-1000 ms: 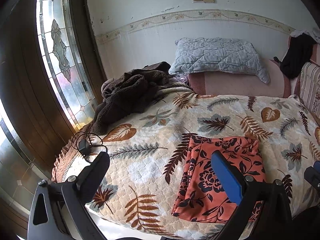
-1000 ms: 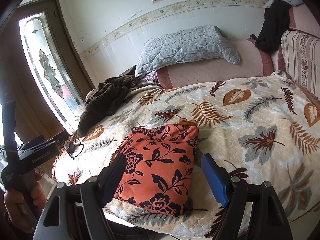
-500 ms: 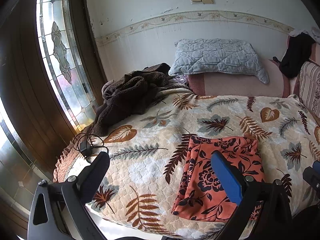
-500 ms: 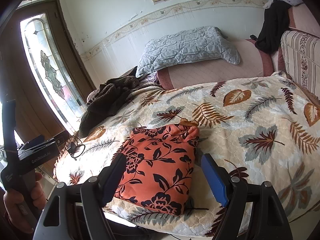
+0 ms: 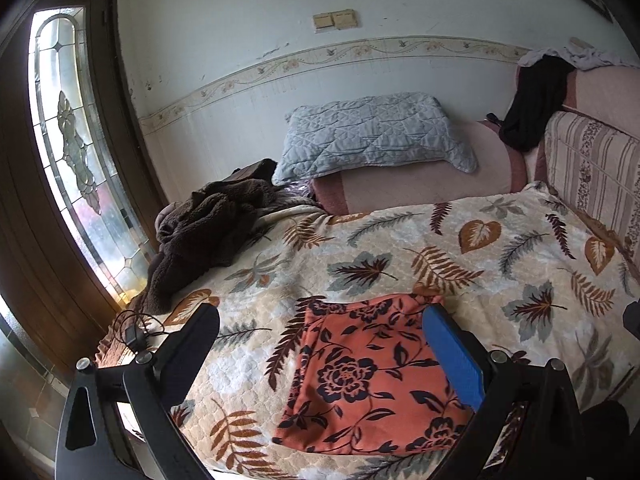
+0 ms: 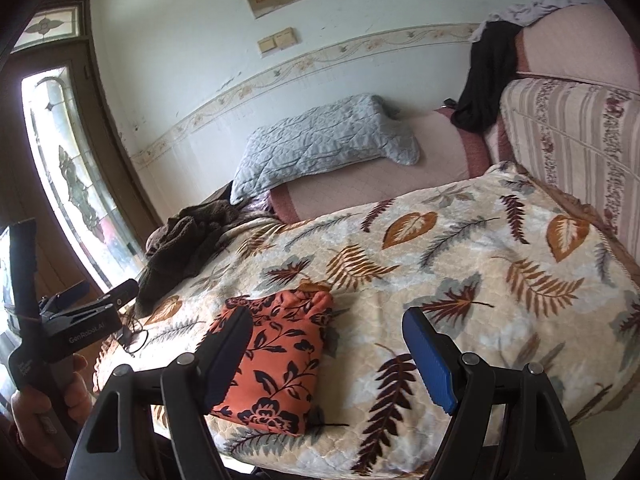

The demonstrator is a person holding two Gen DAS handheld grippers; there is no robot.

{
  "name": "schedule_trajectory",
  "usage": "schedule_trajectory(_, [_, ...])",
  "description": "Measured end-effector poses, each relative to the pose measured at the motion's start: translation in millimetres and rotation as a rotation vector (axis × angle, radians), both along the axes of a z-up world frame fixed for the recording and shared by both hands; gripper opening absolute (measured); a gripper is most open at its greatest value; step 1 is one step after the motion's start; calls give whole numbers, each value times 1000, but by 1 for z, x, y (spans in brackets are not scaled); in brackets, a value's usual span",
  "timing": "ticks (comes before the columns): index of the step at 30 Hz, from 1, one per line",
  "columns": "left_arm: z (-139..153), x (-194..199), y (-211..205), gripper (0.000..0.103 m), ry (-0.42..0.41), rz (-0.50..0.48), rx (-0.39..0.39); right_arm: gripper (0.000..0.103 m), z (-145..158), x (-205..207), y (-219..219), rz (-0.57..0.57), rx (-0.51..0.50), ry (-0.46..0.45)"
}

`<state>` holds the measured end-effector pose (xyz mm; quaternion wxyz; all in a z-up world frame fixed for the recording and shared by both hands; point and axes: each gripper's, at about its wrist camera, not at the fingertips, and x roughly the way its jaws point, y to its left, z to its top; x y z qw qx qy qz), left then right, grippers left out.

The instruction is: Fold small clothes

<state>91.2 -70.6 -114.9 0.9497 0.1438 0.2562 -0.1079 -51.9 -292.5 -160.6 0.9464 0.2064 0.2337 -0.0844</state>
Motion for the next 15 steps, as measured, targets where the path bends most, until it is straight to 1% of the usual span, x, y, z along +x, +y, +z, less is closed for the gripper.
schedule_trajectory(3, [3, -10, -24, 101, 31, -74, -40, 81, 6, -34, -26, -79, -4, -25])
schedule_trajectory(5, [-2, -14, -35, 101, 49, -107, -45, 83, 5, -49, -42, -116, 5, -28])
schedule_trajectory(6, [-6, -13, -37, 101, 68, -119, -44, 83, 2, -53, -48, -126, 21, -23])
schedule_trajectory(8, [-19, -5, -34, 101, 132, -125, -57, 83, -6, -53, -59, -133, 65, -4])
schedule_trajectory(10, [-34, 12, -20, 101, 206, -98, -72, 83, -16, -47, -64, -125, 108, 14])
schedule_trajectory(12, [-49, 35, 3, 101, 267, -45, -79, 83, -26, -33, -59, -85, 144, 33])
schedule_trajectory(15, [-80, 77, 46, 101, 389, 32, -75, 83, -45, 4, -40, 45, 204, 86])
